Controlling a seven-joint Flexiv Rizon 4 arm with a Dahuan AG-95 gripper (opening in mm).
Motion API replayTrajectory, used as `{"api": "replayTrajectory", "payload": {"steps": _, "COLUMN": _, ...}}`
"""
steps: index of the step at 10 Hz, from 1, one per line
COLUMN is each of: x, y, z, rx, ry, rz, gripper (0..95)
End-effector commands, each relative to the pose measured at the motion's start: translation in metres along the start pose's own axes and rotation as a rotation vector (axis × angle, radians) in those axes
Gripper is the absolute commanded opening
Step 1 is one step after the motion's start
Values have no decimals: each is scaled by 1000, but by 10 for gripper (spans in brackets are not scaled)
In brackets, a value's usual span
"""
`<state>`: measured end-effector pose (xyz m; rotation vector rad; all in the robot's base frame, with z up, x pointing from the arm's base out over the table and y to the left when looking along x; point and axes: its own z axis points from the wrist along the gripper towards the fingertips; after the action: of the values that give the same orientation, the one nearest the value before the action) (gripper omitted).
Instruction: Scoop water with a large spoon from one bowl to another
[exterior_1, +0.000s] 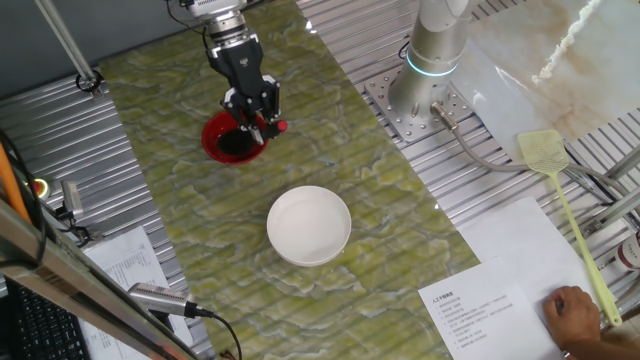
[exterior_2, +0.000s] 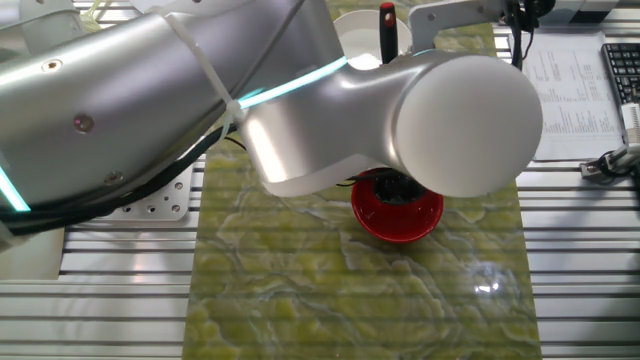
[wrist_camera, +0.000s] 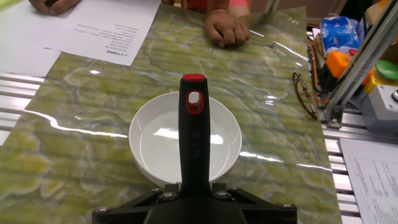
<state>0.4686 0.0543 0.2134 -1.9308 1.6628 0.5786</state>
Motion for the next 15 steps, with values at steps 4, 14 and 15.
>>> {"api": "replayTrajectory", "payload": {"steps": 4, "x": 0, "y": 0, "z": -2, "rx": -2, "ry": -8, "rz": 0, "gripper": 0}}
{"api": "replayTrajectory", "payload": {"steps": 14, "x": -1, "y": 0, "z": -11, "rx": -22, "ry": -8, "rz": -6, "gripper": 0}}
{"api": "replayTrajectory", "payload": {"steps": 15, "x": 0, "y": 0, "z": -12, "rx": -24, "ry": -9, "rz": -7, "gripper": 0}}
